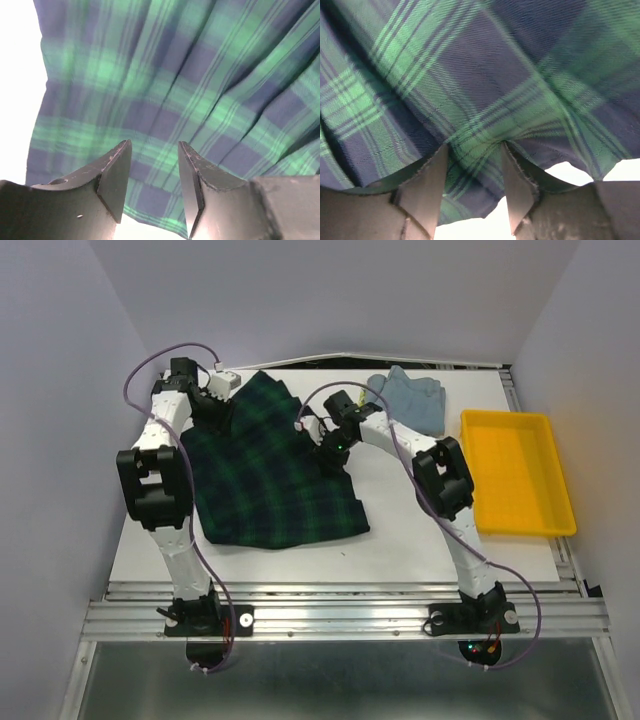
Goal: Fold and stack the skirts
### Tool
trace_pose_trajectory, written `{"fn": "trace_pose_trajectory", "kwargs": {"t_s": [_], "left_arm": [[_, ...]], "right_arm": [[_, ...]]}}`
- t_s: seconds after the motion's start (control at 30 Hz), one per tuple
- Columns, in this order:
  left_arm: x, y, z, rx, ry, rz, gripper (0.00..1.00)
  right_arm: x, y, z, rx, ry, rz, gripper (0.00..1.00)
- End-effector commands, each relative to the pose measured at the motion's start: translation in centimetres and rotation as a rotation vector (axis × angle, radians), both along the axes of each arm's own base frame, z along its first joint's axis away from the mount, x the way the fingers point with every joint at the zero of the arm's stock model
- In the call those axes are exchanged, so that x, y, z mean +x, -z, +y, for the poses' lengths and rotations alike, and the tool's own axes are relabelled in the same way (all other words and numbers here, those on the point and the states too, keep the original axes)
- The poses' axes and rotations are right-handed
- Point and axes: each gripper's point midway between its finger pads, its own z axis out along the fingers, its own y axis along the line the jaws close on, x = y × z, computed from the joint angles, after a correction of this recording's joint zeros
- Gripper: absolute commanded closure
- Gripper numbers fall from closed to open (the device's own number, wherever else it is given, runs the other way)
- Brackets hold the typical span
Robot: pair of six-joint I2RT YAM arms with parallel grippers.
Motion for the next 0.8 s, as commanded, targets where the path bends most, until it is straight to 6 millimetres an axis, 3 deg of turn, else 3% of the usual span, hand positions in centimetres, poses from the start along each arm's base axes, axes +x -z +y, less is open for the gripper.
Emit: {"fn": "trace_pose_trajectory", "kwargs": {"t_s": [0.0, 0.07, 0.1, 0.17, 0.23, 0.27, 0.33, 0.37, 0.43, 0.47, 0.53, 0.57, 0.6, 0.63, 0.67, 0.7, 0.73, 0.77], "left_arm": [[-1.1, -0.4, 0.9, -0.059, 0.0, 0.006, 0.47], [-0.3, -1.4, 2.0, -0.068, -0.038, -0.018, 0.47], [0.8, -2.4, 3.2, -0.059, -0.069, -0.05, 0.47], [1.9, -3.1, 4.8, -0.023, -0.11, -0.077, 0.46], [3.4, -3.6, 5.9, 0.012, -0.102, -0.104, 0.45], [3.6, -2.5, 6.2, 0.03, -0.096, -0.074, 0.44], [4.8, -3.1, 6.8, 0.061, -0.078, -0.108, 0.44], [5.2, -2.0, 7.0, 0.069, -0.07, -0.09, 0.43], [5.8, -2.1, 6.9, 0.074, -0.034, -0.097, 0.42], [6.0, -1.9, 6.8, 0.073, -0.022, -0.092, 0.41], [6.4, -1.3, 6.2, 0.048, 0.03, -0.073, 0.41], [5.4, -0.1, 5.1, 0.012, 0.102, -0.023, 0.41], [5.3, -0.2, 4.4, 0.002, 0.143, -0.021, 0.4], [4.9, 0.2, 3.8, -0.01, 0.175, -0.011, 0.4], [4.9, 0.6, 3.5, 0.003, 0.208, -0.015, 0.4], [4.6, 1.5, 3.3, 0.004, 0.217, 0.001, 0.4], [4.6, 1.8, 2.9, 0.015, 0.229, -0.001, 0.39], [5.0, 2.1, 2.8, 0.023, 0.235, -0.015, 0.39]], "right_arm": [[-7.5, 3.6, -1.6, -0.122, -0.152, 0.137, 0.5], [-10.5, 4.2, -2.9, -0.156, -0.256, 0.152, 0.5], [-13.5, 4.3, -4.1, -0.182, -0.341, 0.163, 0.51], [-16.2, 4.1, -5.4, -0.201, -0.419, 0.176, 0.51], [-17.3, 3.0, -6.2, -0.208, -0.493, 0.108, 0.5], [-17.8, 3.2, -7.0, -0.221, -0.51, 0.104, 0.5], [-17.3, 1.7, -6.9, -0.214, -0.525, 0.058, 0.49], [-16.4, 0.6, -6.1, -0.197, -0.522, 0.022, 0.47], [-14.3, -2.3, -4.4, -0.142, -0.481, -0.052, 0.4], [-14.0, -2.5, -4.2, -0.138, -0.458, -0.061, 0.36], [-10.9, -5.6, -2.0, -0.079, -0.363, -0.146, 0.27], [-9.2, -6.3, -1.8, -0.061, -0.307, -0.162, 0.21], [-6.6, -8.9, -0.4, -0.006, -0.262, -0.234, 0.18], [-5.0, -10.0, -0.1, 0.024, -0.196, -0.237, 0.14], [-3.2, -9.8, 0.2, 0.039, -0.147, -0.234, 0.06], [-0.8, -10.8, 0.6, 0.076, -0.098, -0.274, 0.04], [2.9, -13.5, 0.1, 0.121, -0.021, -0.345, 0.02], [4.8, -14.0, 0.0, 0.134, 0.008, -0.375, 0.0]]}}
